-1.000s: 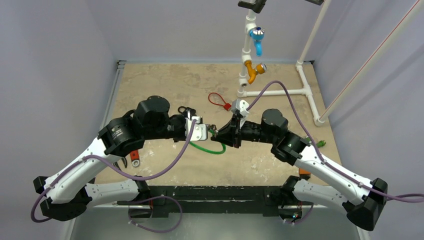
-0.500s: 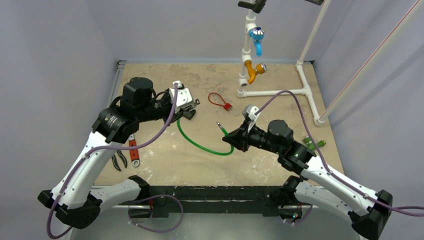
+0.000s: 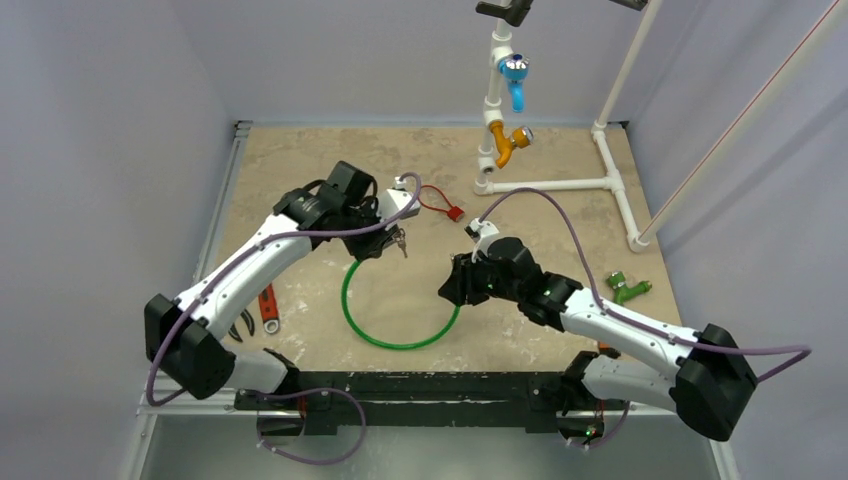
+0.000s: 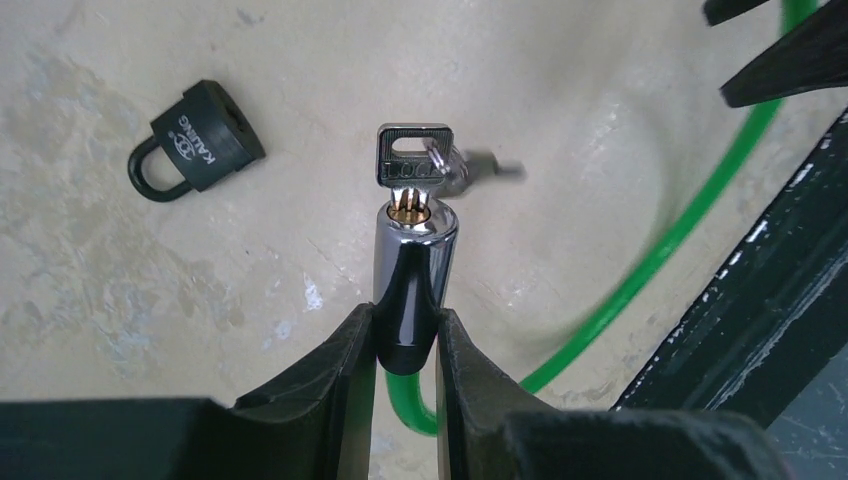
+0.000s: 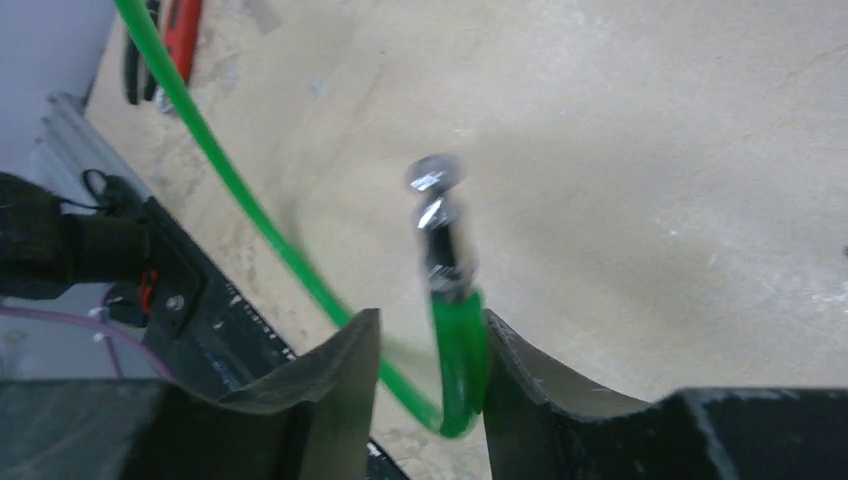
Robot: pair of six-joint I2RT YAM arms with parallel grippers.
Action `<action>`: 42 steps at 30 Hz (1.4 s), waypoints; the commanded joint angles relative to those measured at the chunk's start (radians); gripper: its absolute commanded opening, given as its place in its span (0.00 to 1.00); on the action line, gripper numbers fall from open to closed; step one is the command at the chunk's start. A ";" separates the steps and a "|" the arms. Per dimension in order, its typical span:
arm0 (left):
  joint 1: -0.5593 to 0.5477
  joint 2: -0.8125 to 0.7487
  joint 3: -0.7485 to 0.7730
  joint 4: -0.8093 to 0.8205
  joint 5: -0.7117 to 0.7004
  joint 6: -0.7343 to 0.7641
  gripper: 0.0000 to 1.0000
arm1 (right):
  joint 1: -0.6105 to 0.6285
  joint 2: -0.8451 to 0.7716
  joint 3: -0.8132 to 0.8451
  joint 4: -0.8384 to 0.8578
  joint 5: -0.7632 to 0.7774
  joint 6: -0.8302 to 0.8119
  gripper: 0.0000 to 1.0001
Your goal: Unlock with the key
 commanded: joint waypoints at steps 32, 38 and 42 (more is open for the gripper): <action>0.354 0.113 0.015 0.308 0.041 -0.183 1.00 | -0.348 -0.115 -0.100 0.330 0.996 -0.300 0.99; 0.490 -0.029 -0.263 0.560 0.066 -0.238 1.00 | -0.471 0.022 -0.237 0.690 1.091 -0.332 0.99; 0.542 -0.091 -0.450 0.762 0.066 -0.249 1.00 | -0.528 0.149 -0.339 1.034 1.047 -0.388 0.99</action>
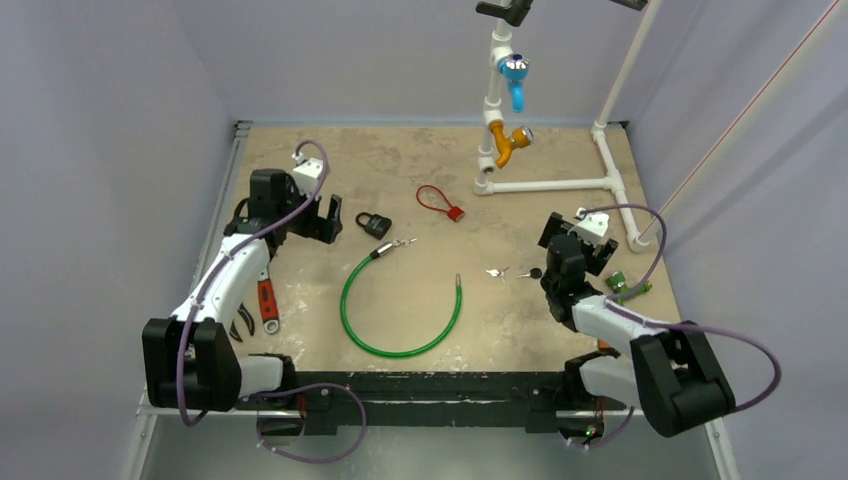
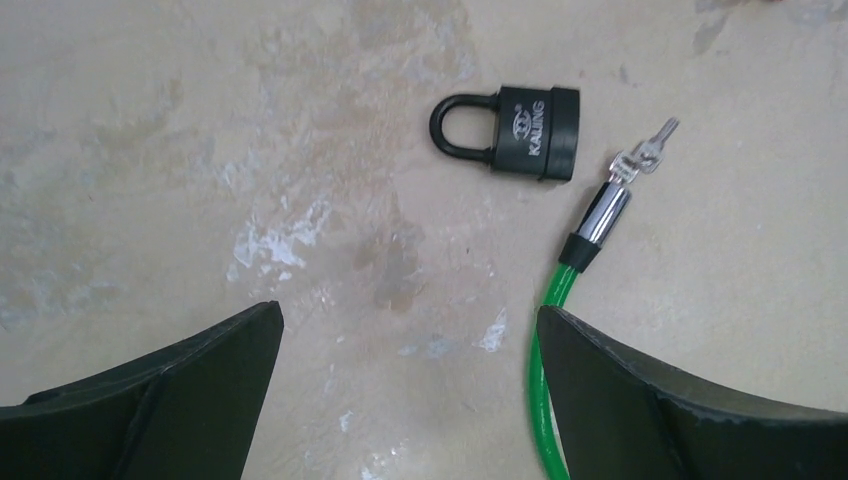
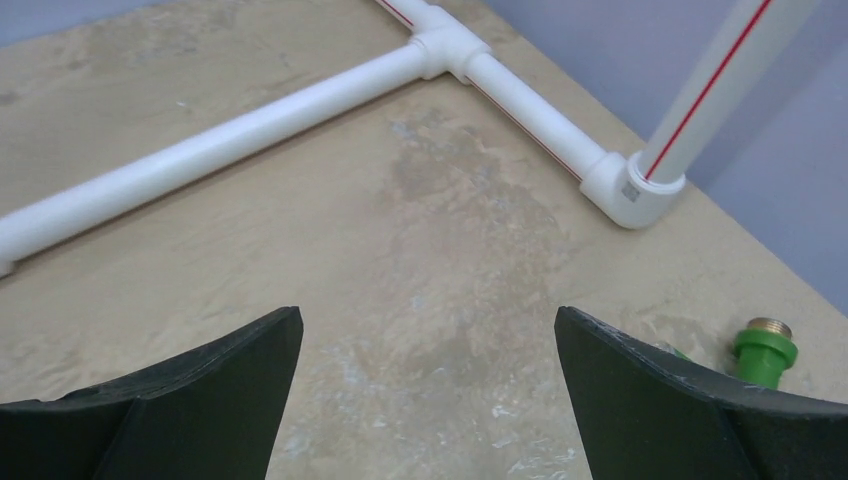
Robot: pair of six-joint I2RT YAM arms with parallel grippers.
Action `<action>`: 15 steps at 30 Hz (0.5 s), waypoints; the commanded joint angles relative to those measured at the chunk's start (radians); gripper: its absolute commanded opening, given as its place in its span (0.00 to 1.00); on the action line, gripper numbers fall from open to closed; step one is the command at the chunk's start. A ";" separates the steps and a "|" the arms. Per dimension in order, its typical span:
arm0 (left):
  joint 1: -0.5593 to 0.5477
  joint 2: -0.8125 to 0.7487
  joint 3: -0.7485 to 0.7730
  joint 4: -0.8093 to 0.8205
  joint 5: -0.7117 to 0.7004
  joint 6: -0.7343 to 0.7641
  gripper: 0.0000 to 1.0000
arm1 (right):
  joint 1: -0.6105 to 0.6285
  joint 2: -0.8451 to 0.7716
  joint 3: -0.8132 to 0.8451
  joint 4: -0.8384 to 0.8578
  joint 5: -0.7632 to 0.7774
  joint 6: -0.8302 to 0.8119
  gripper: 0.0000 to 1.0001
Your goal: Unlock with the key
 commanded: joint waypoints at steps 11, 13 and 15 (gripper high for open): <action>0.111 -0.126 -0.590 1.018 0.010 -0.083 1.00 | -0.075 0.335 -0.021 0.669 -0.109 -0.174 0.99; 0.113 -0.092 -0.618 1.112 0.009 -0.095 1.00 | -0.084 0.326 -0.044 0.697 -0.149 -0.173 0.99; 0.115 -0.034 -0.661 1.233 -0.028 -0.109 1.00 | -0.083 0.319 -0.082 0.765 -0.195 -0.202 0.99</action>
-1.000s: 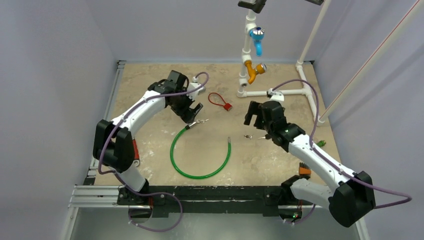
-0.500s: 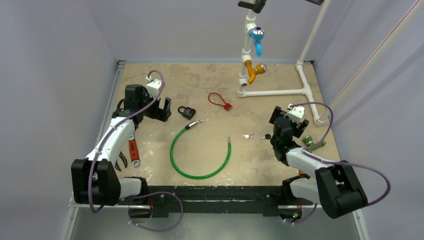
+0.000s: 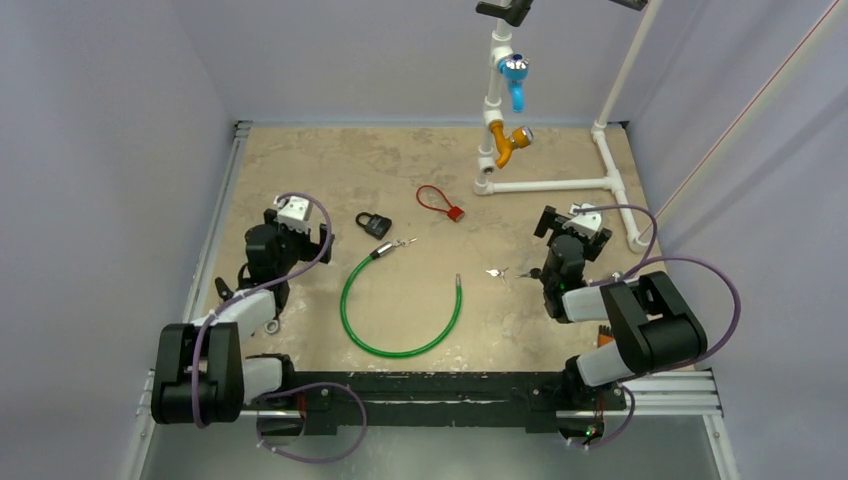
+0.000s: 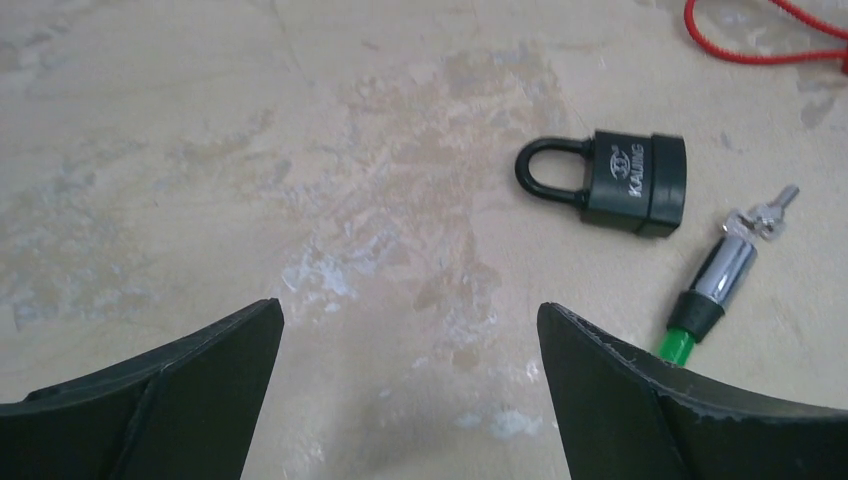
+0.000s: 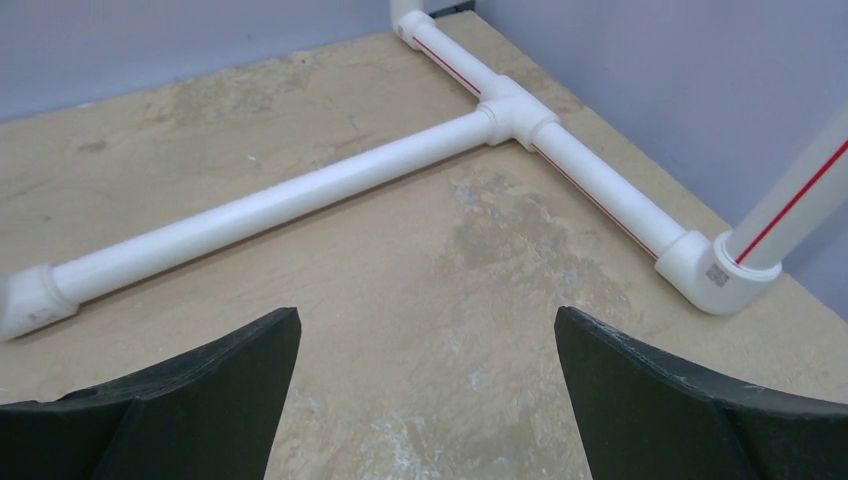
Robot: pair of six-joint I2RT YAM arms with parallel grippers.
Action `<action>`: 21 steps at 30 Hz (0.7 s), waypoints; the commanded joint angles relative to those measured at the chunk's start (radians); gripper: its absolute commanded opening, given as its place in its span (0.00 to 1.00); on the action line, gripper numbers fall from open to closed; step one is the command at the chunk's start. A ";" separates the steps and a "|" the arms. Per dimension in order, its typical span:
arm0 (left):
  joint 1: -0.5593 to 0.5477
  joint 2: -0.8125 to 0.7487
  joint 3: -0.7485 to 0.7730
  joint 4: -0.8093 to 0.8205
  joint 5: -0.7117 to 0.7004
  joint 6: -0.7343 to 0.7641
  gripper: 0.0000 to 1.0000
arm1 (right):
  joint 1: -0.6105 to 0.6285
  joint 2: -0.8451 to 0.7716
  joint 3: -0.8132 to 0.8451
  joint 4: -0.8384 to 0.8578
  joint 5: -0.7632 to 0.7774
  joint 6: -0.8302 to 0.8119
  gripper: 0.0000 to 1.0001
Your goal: Unlock with the key
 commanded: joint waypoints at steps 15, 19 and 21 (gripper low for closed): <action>0.018 0.170 -0.050 0.485 -0.070 -0.074 1.00 | -0.083 0.041 -0.023 0.214 -0.261 -0.039 0.99; 0.019 0.167 -0.046 0.475 -0.071 -0.074 1.00 | -0.084 0.038 -0.022 0.212 -0.260 -0.039 0.99; 0.018 0.167 -0.045 0.476 -0.071 -0.074 1.00 | -0.084 0.041 -0.022 0.219 -0.261 -0.041 0.99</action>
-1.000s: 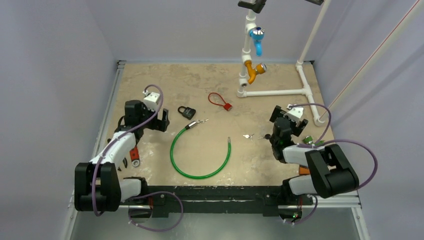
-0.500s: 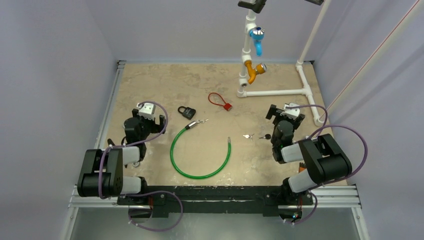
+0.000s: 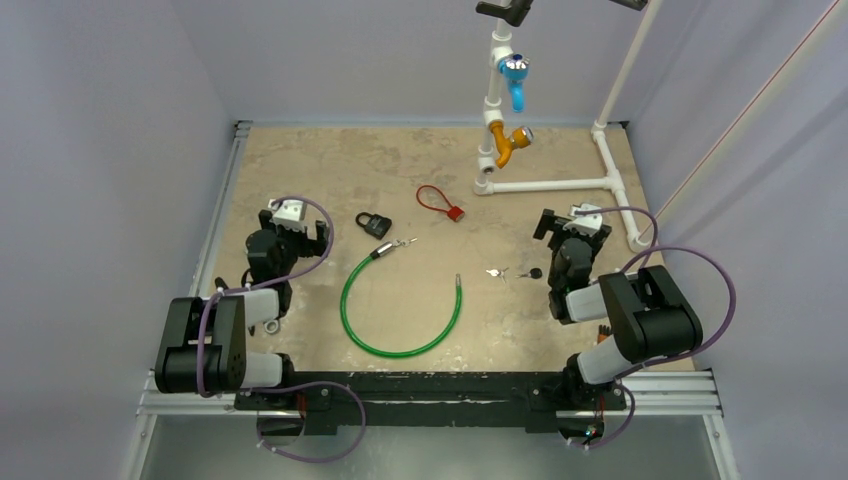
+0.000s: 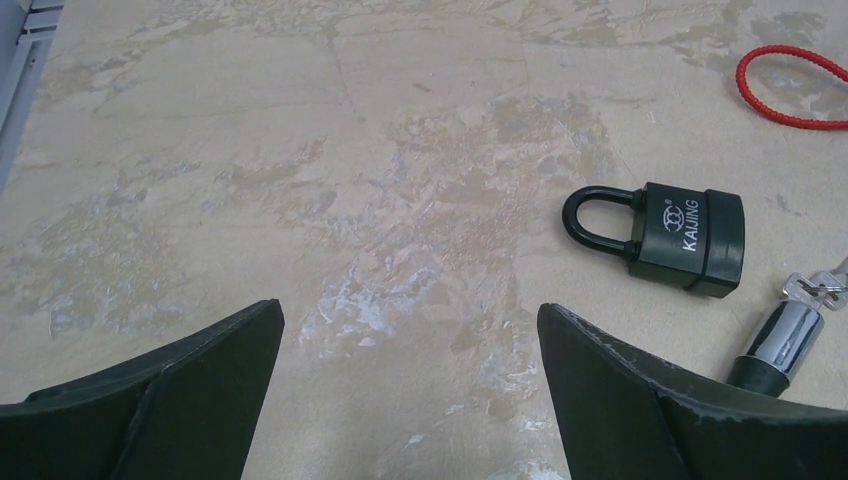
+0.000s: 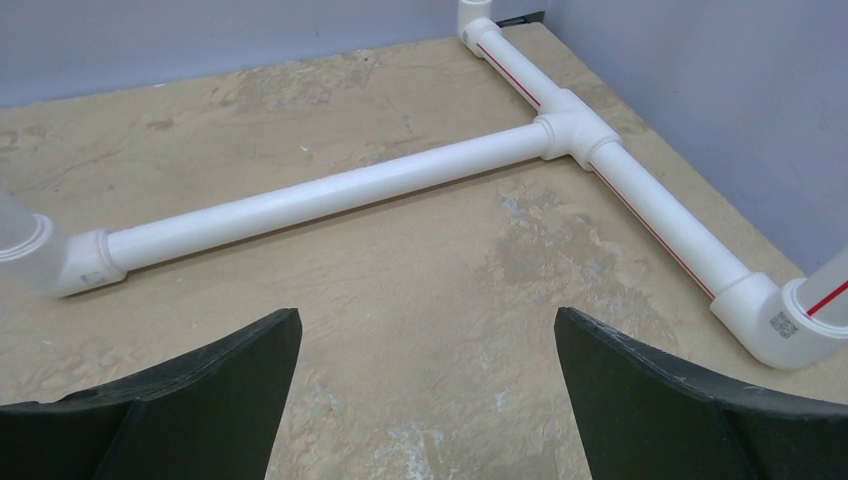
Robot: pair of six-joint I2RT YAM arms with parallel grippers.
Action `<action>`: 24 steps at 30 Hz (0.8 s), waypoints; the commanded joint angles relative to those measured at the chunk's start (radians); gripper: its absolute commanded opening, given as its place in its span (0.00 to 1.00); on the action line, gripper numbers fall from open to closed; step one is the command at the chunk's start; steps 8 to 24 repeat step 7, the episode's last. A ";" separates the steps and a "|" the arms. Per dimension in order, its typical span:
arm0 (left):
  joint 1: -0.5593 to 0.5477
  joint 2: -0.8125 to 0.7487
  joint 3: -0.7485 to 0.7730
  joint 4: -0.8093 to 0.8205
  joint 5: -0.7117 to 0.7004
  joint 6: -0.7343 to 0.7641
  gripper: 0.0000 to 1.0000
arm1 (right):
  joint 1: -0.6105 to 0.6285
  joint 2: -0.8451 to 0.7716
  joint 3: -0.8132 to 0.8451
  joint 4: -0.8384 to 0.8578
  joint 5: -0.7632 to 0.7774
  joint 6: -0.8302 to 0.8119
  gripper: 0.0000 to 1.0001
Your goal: Unlock with the key
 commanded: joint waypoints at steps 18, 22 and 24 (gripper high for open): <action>0.006 -0.001 0.029 0.056 -0.004 -0.021 1.00 | -0.002 -0.009 0.020 0.059 -0.012 0.001 0.99; 0.006 -0.001 0.029 0.056 -0.004 -0.021 1.00 | -0.002 -0.009 0.020 0.059 -0.012 0.001 0.99; 0.006 -0.001 0.029 0.056 -0.004 -0.021 1.00 | -0.002 -0.009 0.020 0.059 -0.012 0.001 0.99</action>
